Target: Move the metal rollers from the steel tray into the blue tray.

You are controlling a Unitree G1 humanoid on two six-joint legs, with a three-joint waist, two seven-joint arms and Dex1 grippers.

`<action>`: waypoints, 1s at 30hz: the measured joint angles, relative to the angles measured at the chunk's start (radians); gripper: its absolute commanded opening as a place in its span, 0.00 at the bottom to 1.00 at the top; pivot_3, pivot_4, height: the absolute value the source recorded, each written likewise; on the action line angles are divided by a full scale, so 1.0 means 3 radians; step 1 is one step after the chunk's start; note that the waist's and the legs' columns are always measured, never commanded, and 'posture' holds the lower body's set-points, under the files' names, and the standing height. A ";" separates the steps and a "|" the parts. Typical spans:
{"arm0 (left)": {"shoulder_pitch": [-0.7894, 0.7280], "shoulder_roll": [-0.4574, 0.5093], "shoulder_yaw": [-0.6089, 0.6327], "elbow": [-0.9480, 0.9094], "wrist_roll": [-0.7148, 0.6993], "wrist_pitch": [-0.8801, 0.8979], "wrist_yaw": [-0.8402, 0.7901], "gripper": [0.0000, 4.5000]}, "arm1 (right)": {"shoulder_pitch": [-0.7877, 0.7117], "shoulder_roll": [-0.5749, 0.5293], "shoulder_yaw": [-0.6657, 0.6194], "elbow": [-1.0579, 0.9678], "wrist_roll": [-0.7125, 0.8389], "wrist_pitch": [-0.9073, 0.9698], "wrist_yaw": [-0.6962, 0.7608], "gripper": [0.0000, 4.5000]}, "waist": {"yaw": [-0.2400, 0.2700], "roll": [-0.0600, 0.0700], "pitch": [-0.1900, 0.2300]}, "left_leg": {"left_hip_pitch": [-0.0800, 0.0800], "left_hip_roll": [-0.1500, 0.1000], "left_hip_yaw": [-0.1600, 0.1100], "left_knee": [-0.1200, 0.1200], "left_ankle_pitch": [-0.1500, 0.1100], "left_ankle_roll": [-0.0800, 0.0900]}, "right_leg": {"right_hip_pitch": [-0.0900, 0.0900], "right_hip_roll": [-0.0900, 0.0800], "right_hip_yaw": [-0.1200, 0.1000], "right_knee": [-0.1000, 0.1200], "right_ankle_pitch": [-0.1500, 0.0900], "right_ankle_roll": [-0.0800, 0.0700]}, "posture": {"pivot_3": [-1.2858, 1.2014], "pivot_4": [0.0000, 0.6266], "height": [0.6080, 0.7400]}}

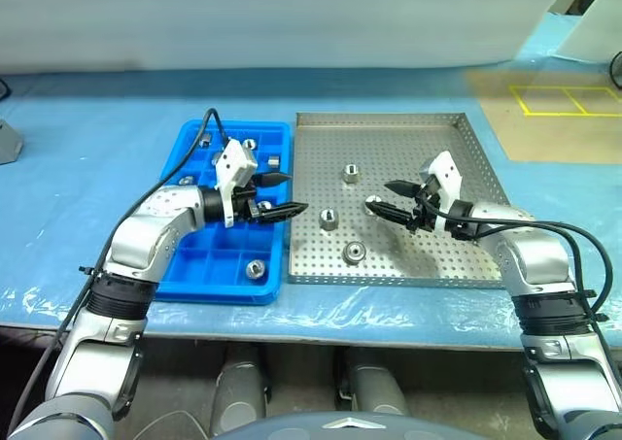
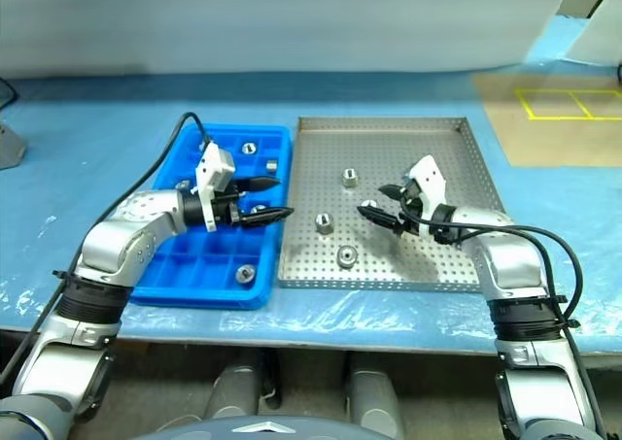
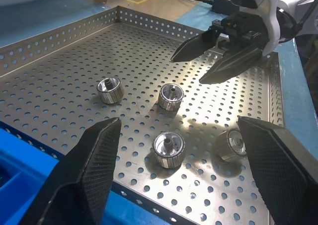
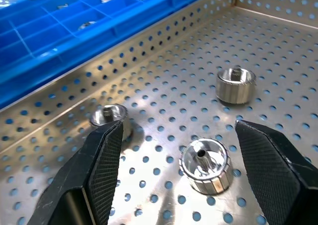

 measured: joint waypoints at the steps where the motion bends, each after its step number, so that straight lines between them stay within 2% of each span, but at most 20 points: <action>1: 0.0000 0.0001 0.0000 0.0002 0.0010 -0.0007 -0.0014 0.89 | 0.0000 0.0022 0.0026 0.0126 -0.0039 -0.0047 -0.0016 0.82 | 0.0003 0.0000 0.0000 | 0.0000 0.0000 0.0000 0.0001 -0.0001 0.0001 | 0.0001 0.0000 0.0000 0.0000 0.0000 0.0000 | 0.44 0.24 1.00; 8: 0.0013 0.0005 0.0004 -0.0002 0.0030 -0.0012 -0.0022 0.89 | -0.0111 0.0099 0.0143 0.0795 -0.0263 -0.0382 -0.0008 0.82 | 0.0007 0.0000 0.0000 | -0.0005 -0.0001 0.0000 0.0008 -0.0005 0.0008 | 0.0000 -0.0001 -0.0001 0.0000 0.0000 -0.0001 | 0.45 0.24 1.00; 23: 0.0119 0.0054 0.0050 -0.0132 0.0029 0.0018 0.0055 0.89 | -0.0348 0.0322 0.0166 0.1334 -0.0522 -0.0921 -0.0044 0.82 | 0.0015 0.0000 0.0000 | -0.0001 0.0001 0.0000 0.0011 -0.0005 0.0008 | 0.0005 -0.0001 -0.0001 0.0003 0.0001 -0.0001 | 0.46 0.24 1.00; 26: 0.0135 0.0054 0.0050 -0.0132 0.0029 0.0043 0.0071 0.89 | -0.0352 0.0327 0.0167 0.1372 -0.0549 -0.0981 -0.0046 0.68 | 0.0016 0.0000 0.0000 | 0.0001 0.0001 0.0000 0.0011 -0.0005 0.0008 | 0.0007 -0.0001 -0.0001 0.0003 0.0001 -0.0001 | 0.46 0.24 1.00; 28: 0.0138 0.0055 0.0050 -0.0133 0.0029 0.0047 0.0078 0.89 | -0.0360 0.0329 0.0166 0.1411 -0.0575 -0.1025 -0.0063 0.55 | 0.0016 0.0000 0.0000 | 0.0001 0.0001 0.0000 0.0011 -0.0005 0.0008 | 0.0007 -0.0001 -0.0001 0.0002 0.0001 -0.0001 | 0.46 0.24 1.00; 29: 0.0138 0.0055 0.0050 -0.0133 0.0029 0.0048 0.0079 0.89 | -0.0370 0.0330 0.0166 0.1432 -0.0585 -0.1041 -0.0088 0.55 | 0.0015 0.0000 0.0000 | 0.0001 0.0001 0.0000 0.0010 -0.0005 0.0008 | 0.0007 -0.0001 -0.0001 0.0002 0.0001 -0.0001 | 0.46 0.24 1.00; 30: 0.0138 0.0055 0.0050 -0.0133 0.0029 0.0051 0.0079 0.89 | -0.0376 0.0330 0.0166 0.1444 -0.0593 -0.1048 -0.0097 0.49 | 0.0015 0.0000 0.0000 | 0.0002 0.0001 0.0000 0.0010 -0.0005 0.0008 | 0.0007 -0.0001 -0.0001 0.0002 0.0001 -0.0001 | 0.46 0.24 1.00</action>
